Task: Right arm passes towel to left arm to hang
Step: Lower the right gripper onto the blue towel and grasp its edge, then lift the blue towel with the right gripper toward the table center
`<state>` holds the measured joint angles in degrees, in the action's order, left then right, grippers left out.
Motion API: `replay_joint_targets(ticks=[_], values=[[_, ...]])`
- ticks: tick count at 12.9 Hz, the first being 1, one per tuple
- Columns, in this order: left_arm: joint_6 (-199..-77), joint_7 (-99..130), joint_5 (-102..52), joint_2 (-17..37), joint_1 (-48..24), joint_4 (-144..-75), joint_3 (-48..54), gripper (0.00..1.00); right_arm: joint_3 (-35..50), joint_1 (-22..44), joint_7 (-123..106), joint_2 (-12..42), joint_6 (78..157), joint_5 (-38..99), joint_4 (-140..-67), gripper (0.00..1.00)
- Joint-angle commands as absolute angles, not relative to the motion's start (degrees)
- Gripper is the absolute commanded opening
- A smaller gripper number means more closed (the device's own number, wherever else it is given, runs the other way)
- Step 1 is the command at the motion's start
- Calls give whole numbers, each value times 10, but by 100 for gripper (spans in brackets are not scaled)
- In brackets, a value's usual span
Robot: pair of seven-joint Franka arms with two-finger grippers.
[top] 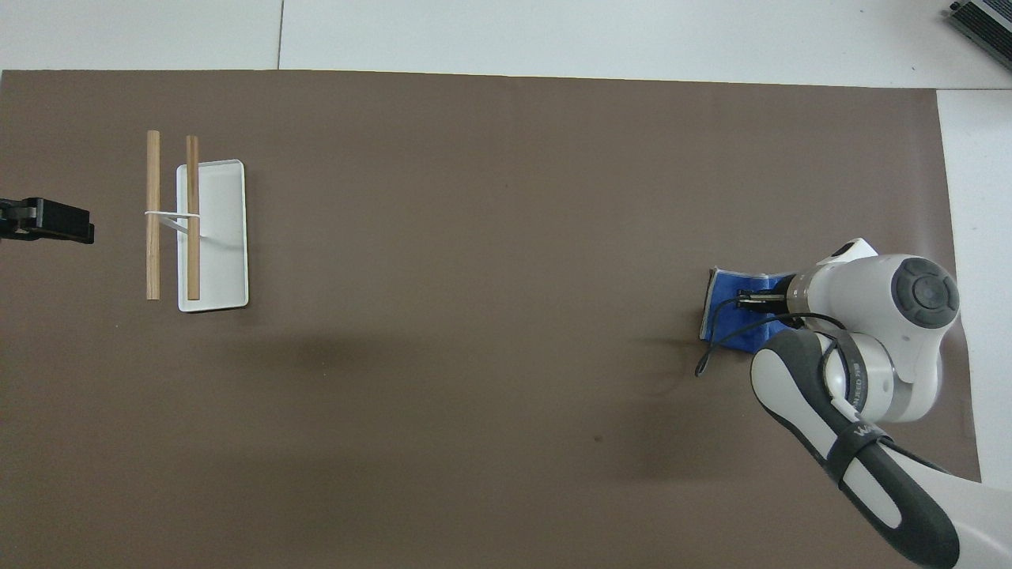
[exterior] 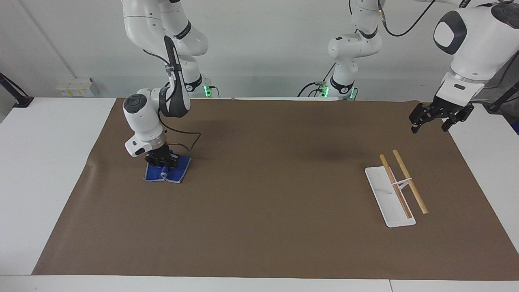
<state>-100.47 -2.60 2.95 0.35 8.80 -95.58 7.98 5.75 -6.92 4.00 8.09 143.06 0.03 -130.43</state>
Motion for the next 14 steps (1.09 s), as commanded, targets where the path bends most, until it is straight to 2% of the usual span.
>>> replay_joint_targets(ticks=[1,3,6,11,14], values=[[-1011,-33,26,-15,97,-976,83,100,66,-70,32,55,1328,-1,-1240,0],[-1011,-32,26,-14,97,-976,83,100,86,-71,36,55,1264,0,-1182,0],[-1011,-32,26,-14,97,-976,83,100,132,-71,39,52,1218,41,-1119,0],[-1011,-32,26,-14,97,-976,83,100,172,-69,49,55,1206,186,-1078,0],[-1011,-32,26,-14,97,-976,83,100,178,-27,124,63,1217,220,-1054,0]])
